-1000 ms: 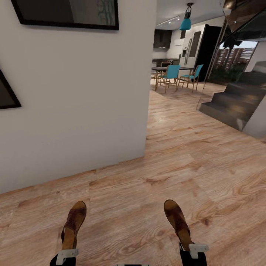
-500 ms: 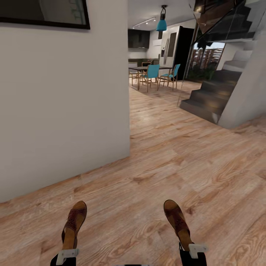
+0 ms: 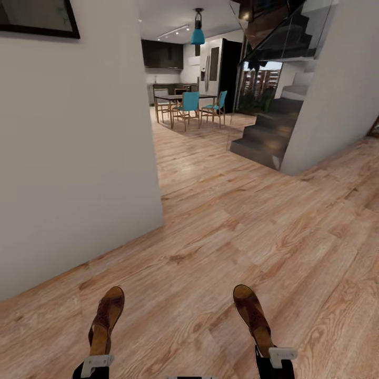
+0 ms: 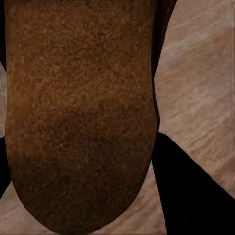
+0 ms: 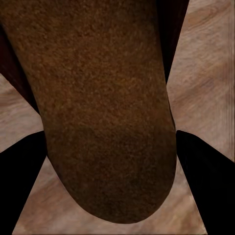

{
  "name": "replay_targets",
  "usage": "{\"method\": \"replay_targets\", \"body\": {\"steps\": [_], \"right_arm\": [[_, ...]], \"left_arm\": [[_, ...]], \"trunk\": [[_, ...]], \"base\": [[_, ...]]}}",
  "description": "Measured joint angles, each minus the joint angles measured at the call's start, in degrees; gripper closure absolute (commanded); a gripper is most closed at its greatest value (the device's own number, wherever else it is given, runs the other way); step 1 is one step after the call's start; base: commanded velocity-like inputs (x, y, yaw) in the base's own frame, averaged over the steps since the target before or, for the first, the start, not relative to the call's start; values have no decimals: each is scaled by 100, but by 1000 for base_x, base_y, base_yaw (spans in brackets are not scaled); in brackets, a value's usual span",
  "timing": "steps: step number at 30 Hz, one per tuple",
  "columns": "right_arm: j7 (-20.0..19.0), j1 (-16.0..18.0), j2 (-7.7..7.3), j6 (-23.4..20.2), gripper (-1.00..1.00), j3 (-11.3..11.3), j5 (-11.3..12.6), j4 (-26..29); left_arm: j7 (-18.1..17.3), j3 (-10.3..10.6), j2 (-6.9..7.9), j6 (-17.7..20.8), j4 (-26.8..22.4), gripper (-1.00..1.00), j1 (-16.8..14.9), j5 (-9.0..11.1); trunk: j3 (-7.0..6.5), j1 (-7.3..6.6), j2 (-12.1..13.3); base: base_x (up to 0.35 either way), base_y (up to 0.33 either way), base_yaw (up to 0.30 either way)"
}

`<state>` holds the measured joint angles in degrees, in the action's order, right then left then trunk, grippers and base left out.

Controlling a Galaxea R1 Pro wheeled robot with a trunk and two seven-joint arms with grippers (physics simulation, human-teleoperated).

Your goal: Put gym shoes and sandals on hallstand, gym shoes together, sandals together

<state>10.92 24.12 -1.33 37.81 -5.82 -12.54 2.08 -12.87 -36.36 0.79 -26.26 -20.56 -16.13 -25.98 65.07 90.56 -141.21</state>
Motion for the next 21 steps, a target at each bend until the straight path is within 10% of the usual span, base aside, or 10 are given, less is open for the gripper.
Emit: {"method": "replay_targets", "body": {"steps": [21], "right_arm": [[0, 0, 3, 0, 100, -4, 2, 0]], "left_arm": [[4, 0, 3, -1, 0, 100, 0, 0]], "trunk": [[0, -1, 0]], "base": [[285, -141, -300]]}}
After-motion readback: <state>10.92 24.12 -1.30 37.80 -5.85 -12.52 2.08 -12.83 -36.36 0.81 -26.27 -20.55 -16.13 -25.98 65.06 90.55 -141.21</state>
